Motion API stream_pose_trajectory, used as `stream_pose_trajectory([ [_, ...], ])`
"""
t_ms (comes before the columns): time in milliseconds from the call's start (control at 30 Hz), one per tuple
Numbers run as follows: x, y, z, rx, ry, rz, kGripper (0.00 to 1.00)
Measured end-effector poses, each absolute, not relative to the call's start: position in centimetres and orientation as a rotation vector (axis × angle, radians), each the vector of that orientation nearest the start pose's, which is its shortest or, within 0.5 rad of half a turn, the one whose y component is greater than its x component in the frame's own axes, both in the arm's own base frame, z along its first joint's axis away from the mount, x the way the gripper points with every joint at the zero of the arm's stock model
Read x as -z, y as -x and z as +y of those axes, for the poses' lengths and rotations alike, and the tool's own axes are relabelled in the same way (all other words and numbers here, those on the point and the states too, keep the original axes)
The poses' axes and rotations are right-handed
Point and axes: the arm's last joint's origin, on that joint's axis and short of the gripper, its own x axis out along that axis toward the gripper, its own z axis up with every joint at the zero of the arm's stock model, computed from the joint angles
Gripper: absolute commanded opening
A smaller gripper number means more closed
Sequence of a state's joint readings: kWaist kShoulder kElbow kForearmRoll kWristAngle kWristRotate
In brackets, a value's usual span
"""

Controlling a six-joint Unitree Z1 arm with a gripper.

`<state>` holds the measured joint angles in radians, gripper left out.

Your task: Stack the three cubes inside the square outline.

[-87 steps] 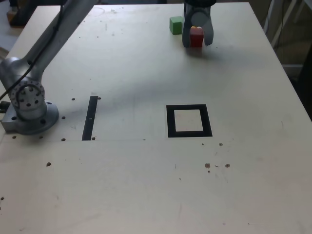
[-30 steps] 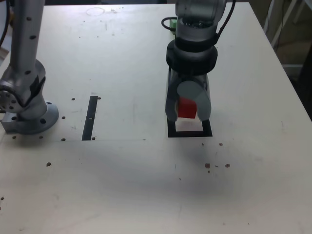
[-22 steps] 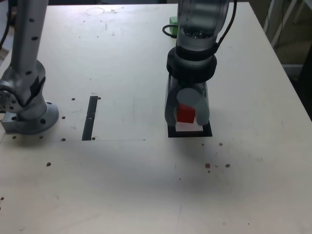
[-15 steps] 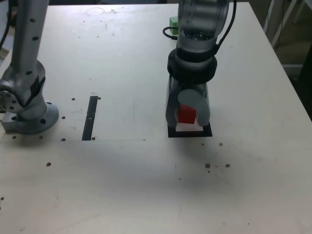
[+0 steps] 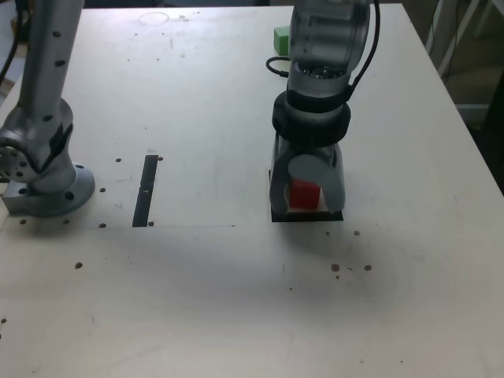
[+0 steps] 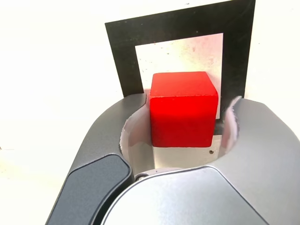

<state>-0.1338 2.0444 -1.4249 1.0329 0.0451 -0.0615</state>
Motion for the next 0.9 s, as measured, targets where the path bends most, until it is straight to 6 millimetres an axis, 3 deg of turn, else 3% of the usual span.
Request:
stream_pose_trajectory([
  [100, -21.6, -35.7, -4.5, 0.012, -0.107, 1.649, 0.91],
  [200, -21.9, -35.3, -4.3, 0.006, -0.107, 1.645, 0.98],
  [500, -24.8, -33.3, -1.6, -0.065, -0.098, 1.651, 1.00],
  [667, -26.1, -33.3, 1.9, -0.098, -0.098, 1.639, 1.00],
  [900, -28.1, -33.7, 9.0, -0.159, -0.098, 1.586, 1.00],
])
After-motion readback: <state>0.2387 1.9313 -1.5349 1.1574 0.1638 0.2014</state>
